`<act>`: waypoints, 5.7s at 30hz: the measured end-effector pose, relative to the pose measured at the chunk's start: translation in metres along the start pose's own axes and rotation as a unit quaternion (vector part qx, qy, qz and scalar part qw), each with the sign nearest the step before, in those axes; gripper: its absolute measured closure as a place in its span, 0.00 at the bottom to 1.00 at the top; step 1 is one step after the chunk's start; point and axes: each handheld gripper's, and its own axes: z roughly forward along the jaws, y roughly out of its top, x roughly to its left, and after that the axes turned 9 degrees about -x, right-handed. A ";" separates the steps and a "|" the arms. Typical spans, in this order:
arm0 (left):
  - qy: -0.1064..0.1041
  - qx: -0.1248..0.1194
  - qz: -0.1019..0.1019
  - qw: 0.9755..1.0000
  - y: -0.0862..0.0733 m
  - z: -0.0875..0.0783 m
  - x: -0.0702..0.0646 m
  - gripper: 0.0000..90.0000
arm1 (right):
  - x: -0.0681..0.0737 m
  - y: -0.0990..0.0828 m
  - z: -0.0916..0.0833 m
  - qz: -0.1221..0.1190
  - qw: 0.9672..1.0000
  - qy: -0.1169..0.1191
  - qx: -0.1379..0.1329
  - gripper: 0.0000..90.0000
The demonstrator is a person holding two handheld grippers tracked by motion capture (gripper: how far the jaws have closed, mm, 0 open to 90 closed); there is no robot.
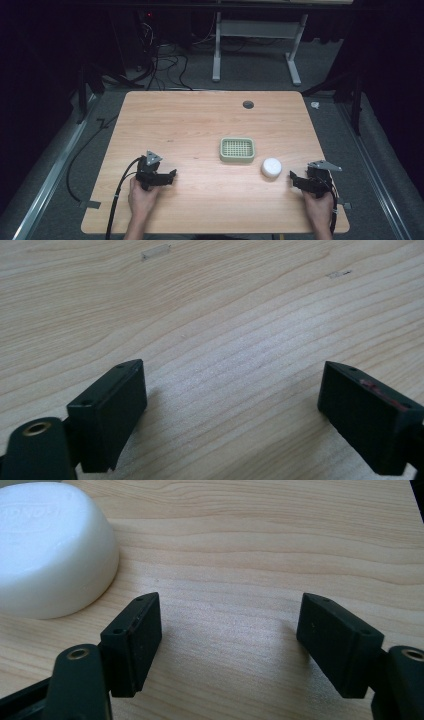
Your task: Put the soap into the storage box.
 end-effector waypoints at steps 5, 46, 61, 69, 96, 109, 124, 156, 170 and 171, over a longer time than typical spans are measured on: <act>0.000 0.000 -0.001 1.000 0.000 0.000 0.000 0.17 | 0.000 0.000 0.000 0.000 1.000 0.000 0.000 0.30; -0.003 0.002 0.002 1.000 -0.001 -0.002 0.000 0.17 | -0.004 -0.003 -0.026 0.017 0.998 0.033 -0.044 0.34; -0.002 0.001 0.001 1.000 -0.001 -0.002 -0.001 0.17 | 0.023 -0.002 -0.041 -0.003 0.993 0.100 -0.058 0.23; -0.002 0.001 0.001 1.000 -0.001 -0.002 -0.001 0.18 | 0.039 0.008 -0.027 -0.017 0.992 0.109 -0.054 0.21; -0.002 0.002 0.002 1.000 -0.001 -0.002 -0.001 0.17 | 0.063 0.029 0.024 -0.046 0.993 0.109 -0.017 0.14; -0.002 0.002 0.002 1.000 -0.001 -0.002 -0.001 0.17 | 0.066 0.025 0.032 -0.056 0.993 0.102 -0.009 0.20; -0.002 0.002 0.001 1.000 -0.001 -0.002 -0.001 0.18 | 0.068 0.024 0.031 -0.061 0.993 0.104 -0.009 0.26; -0.001 0.001 0.000 1.000 -0.001 -0.002 -0.001 0.18 | 0.064 0.038 0.015 -0.061 0.990 0.124 -0.018 0.26; -0.002 0.000 -0.001 1.000 -0.001 -0.002 0.000 0.18 | 0.064 0.049 0.008 -0.054 0.989 0.133 -0.031 0.26; -0.001 -0.001 -0.001 1.000 -0.001 -0.002 -0.001 0.18 | 0.064 0.050 0.007 -0.054 0.989 0.135 -0.031 0.26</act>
